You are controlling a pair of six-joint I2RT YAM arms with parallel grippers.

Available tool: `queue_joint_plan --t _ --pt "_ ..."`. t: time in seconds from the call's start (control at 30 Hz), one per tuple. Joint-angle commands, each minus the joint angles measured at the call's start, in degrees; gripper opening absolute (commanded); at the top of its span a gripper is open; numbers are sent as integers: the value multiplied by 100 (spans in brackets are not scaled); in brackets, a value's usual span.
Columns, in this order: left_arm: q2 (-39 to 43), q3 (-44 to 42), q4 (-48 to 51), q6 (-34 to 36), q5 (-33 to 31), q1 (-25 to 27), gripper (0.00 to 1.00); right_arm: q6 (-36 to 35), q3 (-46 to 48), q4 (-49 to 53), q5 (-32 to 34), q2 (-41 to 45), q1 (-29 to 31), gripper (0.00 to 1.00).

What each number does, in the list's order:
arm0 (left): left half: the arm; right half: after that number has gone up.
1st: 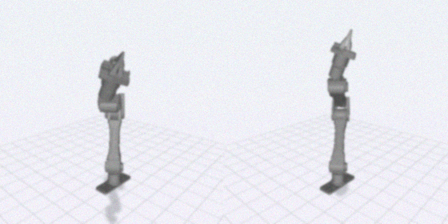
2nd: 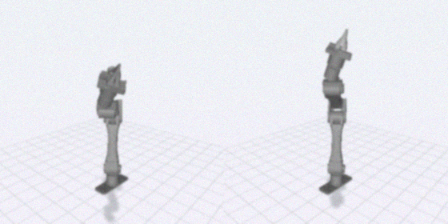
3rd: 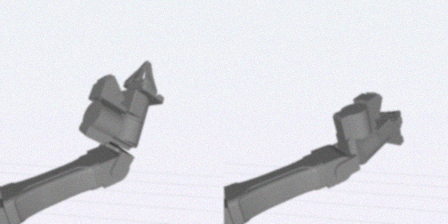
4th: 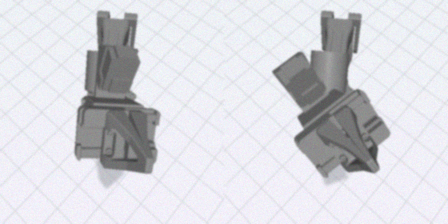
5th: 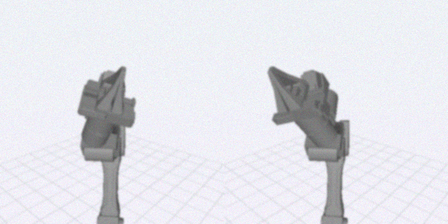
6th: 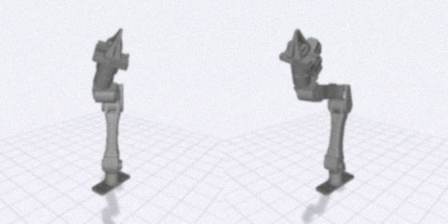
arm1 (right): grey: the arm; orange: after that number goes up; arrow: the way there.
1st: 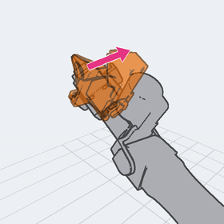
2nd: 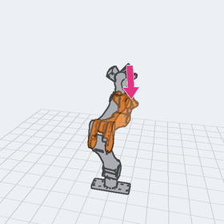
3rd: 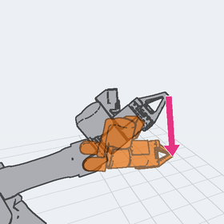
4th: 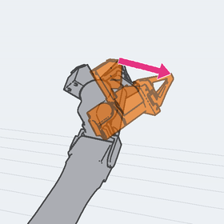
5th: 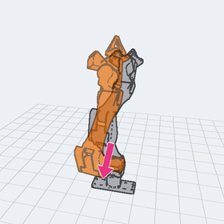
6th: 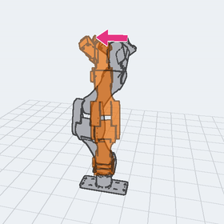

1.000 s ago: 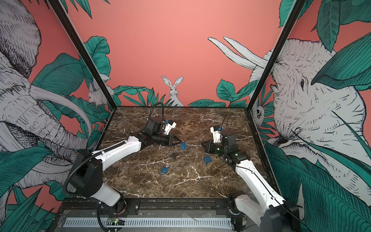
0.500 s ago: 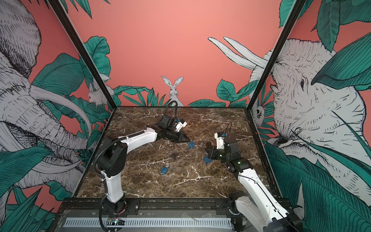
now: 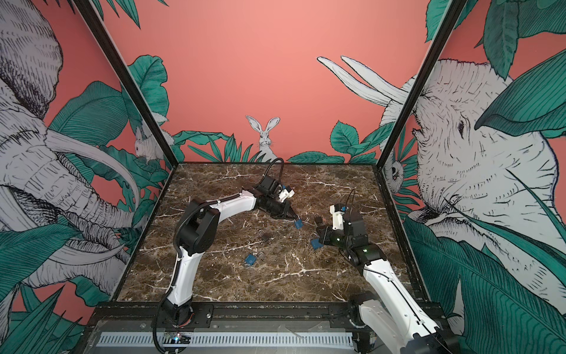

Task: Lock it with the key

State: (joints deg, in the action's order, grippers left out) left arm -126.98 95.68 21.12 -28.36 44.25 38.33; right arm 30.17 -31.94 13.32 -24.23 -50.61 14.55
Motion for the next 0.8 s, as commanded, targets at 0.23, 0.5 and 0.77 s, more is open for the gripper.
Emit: queue_joint_plan --t 0.23,0.5,0.77 --pt "-202 219 61 15 135 43 0 -115 -9 -418 -167 -245 -30 0" --pt "-336 250 58 -7 -45 37 4 -128 34 -461 -225 -388 -28 0" --pt "-396 241 14 -69 -186 20 19 -139 11 -485 -146 -536 -26 0"
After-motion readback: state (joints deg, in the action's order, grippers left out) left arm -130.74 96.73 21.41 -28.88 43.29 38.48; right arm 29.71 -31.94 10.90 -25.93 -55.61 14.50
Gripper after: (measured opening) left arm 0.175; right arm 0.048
